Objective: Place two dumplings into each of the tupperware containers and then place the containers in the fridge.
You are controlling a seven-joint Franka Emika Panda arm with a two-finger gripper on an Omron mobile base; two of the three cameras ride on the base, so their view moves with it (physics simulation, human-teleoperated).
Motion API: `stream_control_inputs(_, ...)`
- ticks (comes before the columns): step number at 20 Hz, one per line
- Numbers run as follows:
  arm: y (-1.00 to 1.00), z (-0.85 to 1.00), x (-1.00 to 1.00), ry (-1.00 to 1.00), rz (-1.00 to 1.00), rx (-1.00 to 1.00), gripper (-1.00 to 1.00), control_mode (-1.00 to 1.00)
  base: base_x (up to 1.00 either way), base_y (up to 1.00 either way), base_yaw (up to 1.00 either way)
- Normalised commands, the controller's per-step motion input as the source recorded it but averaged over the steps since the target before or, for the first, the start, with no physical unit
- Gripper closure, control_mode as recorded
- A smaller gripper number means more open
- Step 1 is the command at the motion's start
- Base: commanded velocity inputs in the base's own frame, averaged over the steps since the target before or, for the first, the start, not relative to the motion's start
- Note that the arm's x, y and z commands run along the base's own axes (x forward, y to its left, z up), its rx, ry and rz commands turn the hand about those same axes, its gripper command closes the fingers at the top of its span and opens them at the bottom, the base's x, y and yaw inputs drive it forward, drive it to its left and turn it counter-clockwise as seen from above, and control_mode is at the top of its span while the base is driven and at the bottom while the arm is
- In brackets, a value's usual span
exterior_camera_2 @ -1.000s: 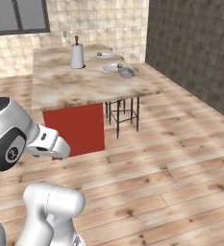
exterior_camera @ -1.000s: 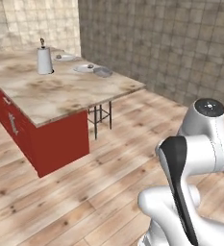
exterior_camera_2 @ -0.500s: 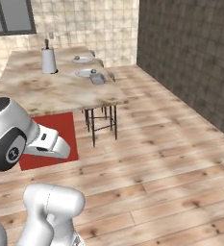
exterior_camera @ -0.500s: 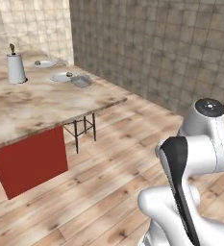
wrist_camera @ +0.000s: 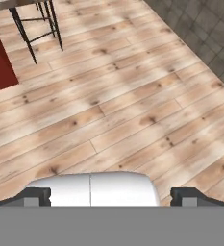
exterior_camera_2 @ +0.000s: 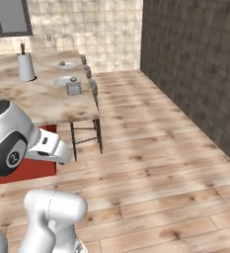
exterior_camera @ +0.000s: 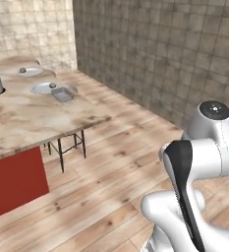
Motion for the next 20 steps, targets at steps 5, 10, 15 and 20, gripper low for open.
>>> stream_control_inputs(5,0.0,0.0,0.0,0.0,0.0,0.0,-1.0,1.0,1.0,-1.0,0.25)
stream_control_inputs(10,0.0,0.0,0.0,0.0,0.0,0.0,-1.0,1.0,1.0,-0.98,0.26)
stream_control_inputs(15,0.0,0.0,0.0,0.0,0.0,0.0,-1.0,1.0,1.0,-0.77,0.26)
stream_control_inputs(20,0.0,0.0,0.0,0.0,0.0,0.0,-1.0,1.0,1.0,-0.6,0.31)
